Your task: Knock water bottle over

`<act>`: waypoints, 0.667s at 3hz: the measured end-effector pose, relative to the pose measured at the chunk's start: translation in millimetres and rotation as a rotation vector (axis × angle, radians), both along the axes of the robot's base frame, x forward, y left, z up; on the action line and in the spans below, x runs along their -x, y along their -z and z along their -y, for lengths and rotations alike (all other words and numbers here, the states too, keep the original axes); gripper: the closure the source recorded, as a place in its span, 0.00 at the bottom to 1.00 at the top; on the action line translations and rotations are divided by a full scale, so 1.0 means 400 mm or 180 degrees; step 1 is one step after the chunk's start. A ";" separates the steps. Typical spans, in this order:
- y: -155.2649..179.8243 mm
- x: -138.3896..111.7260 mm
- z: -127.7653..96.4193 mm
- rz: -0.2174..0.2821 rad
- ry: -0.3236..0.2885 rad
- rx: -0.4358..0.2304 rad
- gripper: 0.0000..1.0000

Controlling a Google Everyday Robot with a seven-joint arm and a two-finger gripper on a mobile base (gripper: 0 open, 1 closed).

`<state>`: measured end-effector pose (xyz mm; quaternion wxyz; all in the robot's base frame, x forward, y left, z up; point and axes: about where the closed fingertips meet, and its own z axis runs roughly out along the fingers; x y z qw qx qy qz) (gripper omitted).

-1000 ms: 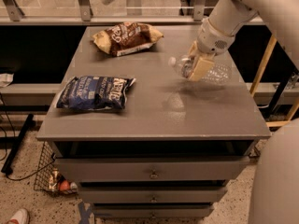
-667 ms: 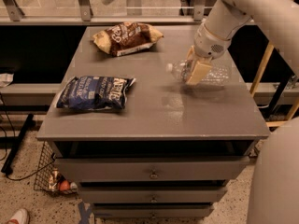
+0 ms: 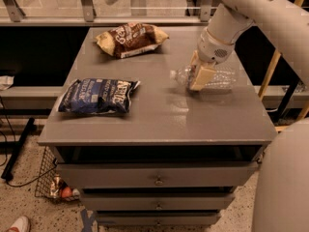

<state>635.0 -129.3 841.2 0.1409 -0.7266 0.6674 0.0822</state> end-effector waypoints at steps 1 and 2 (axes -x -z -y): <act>0.006 -0.005 -0.004 0.0006 -0.0001 -0.0006 0.58; 0.012 -0.009 -0.009 0.0011 -0.0002 -0.0012 0.35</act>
Offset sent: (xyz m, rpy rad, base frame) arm 0.0017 0.0015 -0.0020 0.0017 -0.0017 0.0002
